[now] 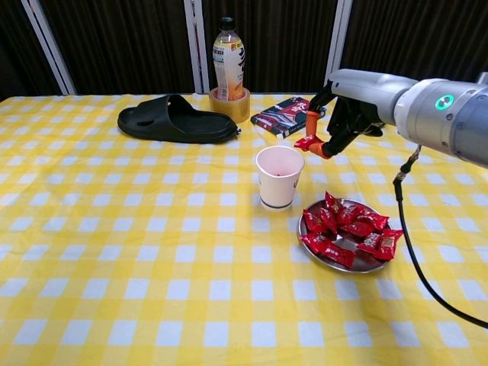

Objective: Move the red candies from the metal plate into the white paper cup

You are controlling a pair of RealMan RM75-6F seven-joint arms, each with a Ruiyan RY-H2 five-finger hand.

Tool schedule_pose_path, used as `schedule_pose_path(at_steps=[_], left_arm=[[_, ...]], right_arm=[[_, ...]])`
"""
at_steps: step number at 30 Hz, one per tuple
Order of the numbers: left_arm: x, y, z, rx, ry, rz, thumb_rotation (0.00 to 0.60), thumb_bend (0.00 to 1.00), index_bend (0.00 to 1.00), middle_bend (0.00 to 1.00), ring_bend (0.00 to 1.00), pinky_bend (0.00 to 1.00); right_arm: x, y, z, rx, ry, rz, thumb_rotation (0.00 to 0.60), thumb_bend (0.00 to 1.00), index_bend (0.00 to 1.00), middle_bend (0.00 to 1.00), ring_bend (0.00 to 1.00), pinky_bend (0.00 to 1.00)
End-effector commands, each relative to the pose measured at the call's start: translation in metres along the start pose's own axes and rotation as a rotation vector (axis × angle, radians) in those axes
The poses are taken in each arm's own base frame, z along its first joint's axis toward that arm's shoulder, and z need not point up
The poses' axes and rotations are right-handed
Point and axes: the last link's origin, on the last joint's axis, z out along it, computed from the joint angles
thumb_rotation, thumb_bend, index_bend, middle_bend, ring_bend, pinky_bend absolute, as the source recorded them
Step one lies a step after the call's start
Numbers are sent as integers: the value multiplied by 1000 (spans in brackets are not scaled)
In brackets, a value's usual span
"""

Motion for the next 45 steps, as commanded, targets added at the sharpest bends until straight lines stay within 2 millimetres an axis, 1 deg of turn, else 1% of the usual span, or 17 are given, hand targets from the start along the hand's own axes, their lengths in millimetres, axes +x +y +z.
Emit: schedule_pose_path(at_steps=[1, 7, 11, 14, 19, 22, 27, 32, 40, 45], left_arm=[[0, 0, 0, 3, -8, -2, 600, 37, 0, 0, 0, 0], [0, 0, 1, 6, -13, -6, 600, 38, 0, 0, 0, 0], [1, 0, 1, 6, -13, -9, 600, 37, 0, 0, 0, 0], [1, 0, 1, 6, -12, -10, 600, 37, 0, 0, 0, 0], [1, 0, 1, 6, -10, -10, 600, 37, 0, 0, 0, 0], [1, 0, 1, 6, -10, -10, 600, 37, 0, 0, 0, 0], [1, 1, 0, 5, -9, -10, 600, 37, 0, 0, 0, 0], [1, 1, 0, 1, 2, -6, 600, 37, 0, 0, 0, 0], [2, 2, -3, -15, 13, -11, 600, 38, 0, 0, 0, 0], [2, 2, -4, -21, 15, -11, 600, 37, 0, 0, 0, 0]], right_arm=[[-5, -6, 6, 7, -14, 1, 600, 470, 580, 929, 915, 871], [-18, -9, 13, 3, -37, -13, 600, 470, 575, 929, 915, 871], [-25, -10, 14, 3, -39, -21, 600, 459, 472, 929, 915, 868], [-25, -10, 14, 6, -31, -25, 600, 444, 394, 929, 915, 864], [-22, -8, 9, 5, -19, -26, 600, 442, 386, 930, 915, 864], [-18, -4, 3, 1, -13, -27, 600, 442, 386, 930, 915, 864], [-12, 6, -13, -13, -5, -39, 600, 442, 386, 929, 915, 864], [-13, 19, -32, -33, -18, -79, 600, 442, 386, 929, 915, 863], [-32, 42, -61, -90, -106, -152, 600, 432, 386, 929, 915, 863], [-45, 55, -73, -107, -153, -215, 600, 396, 342, 930, 899, 845]])
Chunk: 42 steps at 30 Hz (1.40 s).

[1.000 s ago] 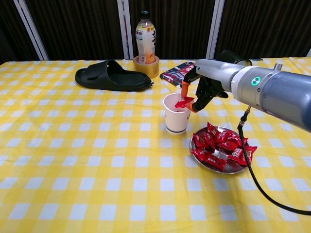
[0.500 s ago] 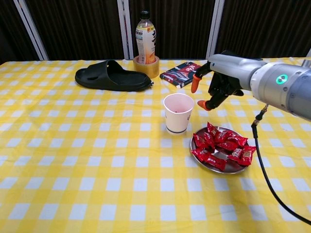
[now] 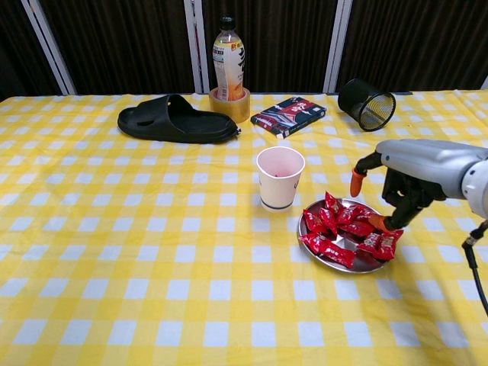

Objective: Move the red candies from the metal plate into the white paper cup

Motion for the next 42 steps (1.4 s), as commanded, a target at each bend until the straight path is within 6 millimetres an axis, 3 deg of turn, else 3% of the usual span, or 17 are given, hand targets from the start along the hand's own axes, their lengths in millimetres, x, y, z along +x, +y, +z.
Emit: schedule_pose_path(at_steps=[1, 13, 26, 42], left_arm=[[0, 0, 0, 0, 0, 0, 600, 37, 0, 0, 0, 0], [-1, 0, -1, 4, 0, 7, 600, 38, 0, 0, 0, 0], [-1, 0, 0, 12, -2, 8, 600, 38, 0, 0, 0, 0], [-1, 0, 0, 14, -1, 7, 600, 39, 0, 0, 0, 0]], right_arm=[[-10, 8, -6, -15, -29, -44, 600, 394, 339, 929, 899, 844], [-25, 24, -9, -46, -61, -47, 600, 367, 313, 929, 899, 846], [-30, 35, -5, -66, -73, -31, 600, 367, 369, 929, 899, 844], [-33, 28, -7, -38, -70, 30, 600, 366, 429, 929, 899, 845]])
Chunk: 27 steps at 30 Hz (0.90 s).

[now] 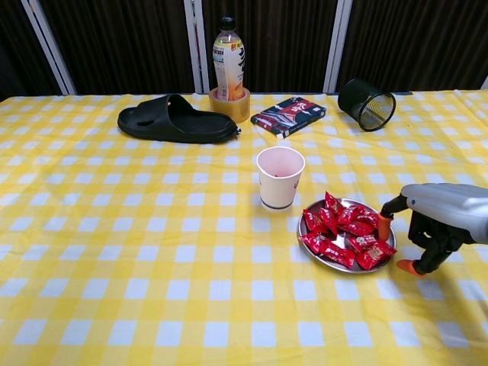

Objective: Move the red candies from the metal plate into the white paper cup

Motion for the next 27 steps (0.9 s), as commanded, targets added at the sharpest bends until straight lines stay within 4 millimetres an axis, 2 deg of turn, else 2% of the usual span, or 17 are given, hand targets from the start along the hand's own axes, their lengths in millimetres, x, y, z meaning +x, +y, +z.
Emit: schedule_pose_path(at_steps=[1, 27], left_arm=[[0, 0, 0, 0, 1, -1, 600, 39, 0, 0, 0, 0], [0, 0, 0, 3, -1, -3, 600, 41, 0, 0, 0, 0]], right_arm=[[2, -2, 0, 3, 13, 22, 600, 366, 429, 929, 899, 845], [-9, -12, 1, 29, 10, 52, 600, 367, 398, 929, 899, 845]])
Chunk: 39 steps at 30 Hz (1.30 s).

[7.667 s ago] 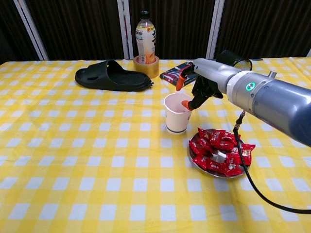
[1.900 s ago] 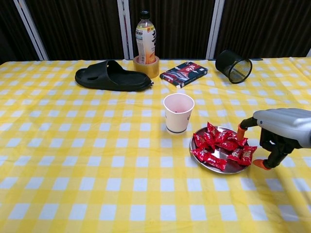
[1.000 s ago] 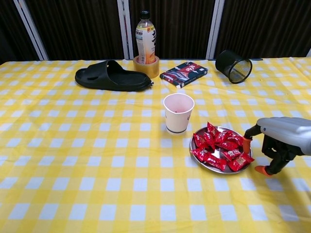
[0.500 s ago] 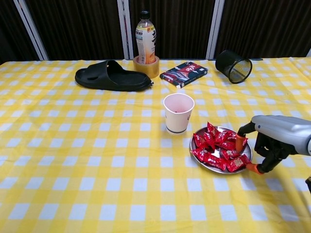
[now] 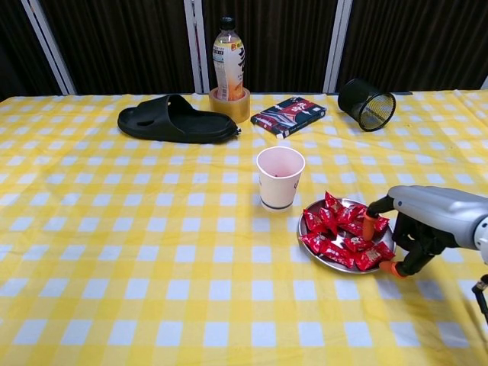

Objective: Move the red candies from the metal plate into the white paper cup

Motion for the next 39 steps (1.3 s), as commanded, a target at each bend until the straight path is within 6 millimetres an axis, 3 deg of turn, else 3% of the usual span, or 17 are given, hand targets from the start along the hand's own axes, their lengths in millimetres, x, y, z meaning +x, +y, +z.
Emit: schedule_pose_path(at_steps=[1, 8, 25, 39], left_arm=[[0, 0, 0, 1, 0, 0, 600, 41, 0, 0, 0, 0], [0, 0, 0, 2, 0, -2, 600, 41, 0, 0, 0, 0], [0, 0, 1, 2, 1, -2, 600, 42, 0, 0, 0, 0], [1, 0, 0, 2, 2, -7, 600, 41, 0, 0, 0, 0]], right_arm=[[-2, 0, 0, -1, -4, -1, 600, 367, 398, 929, 899, 845], [-5, 0, 2, -7, -15, 4, 600, 367, 450, 929, 899, 845], [-2, -1, 2, -1, -5, 17, 600, 477, 517, 930, 899, 845], [27, -12, -1, 45, 73, 60, 600, 477, 525, 930, 899, 845]])
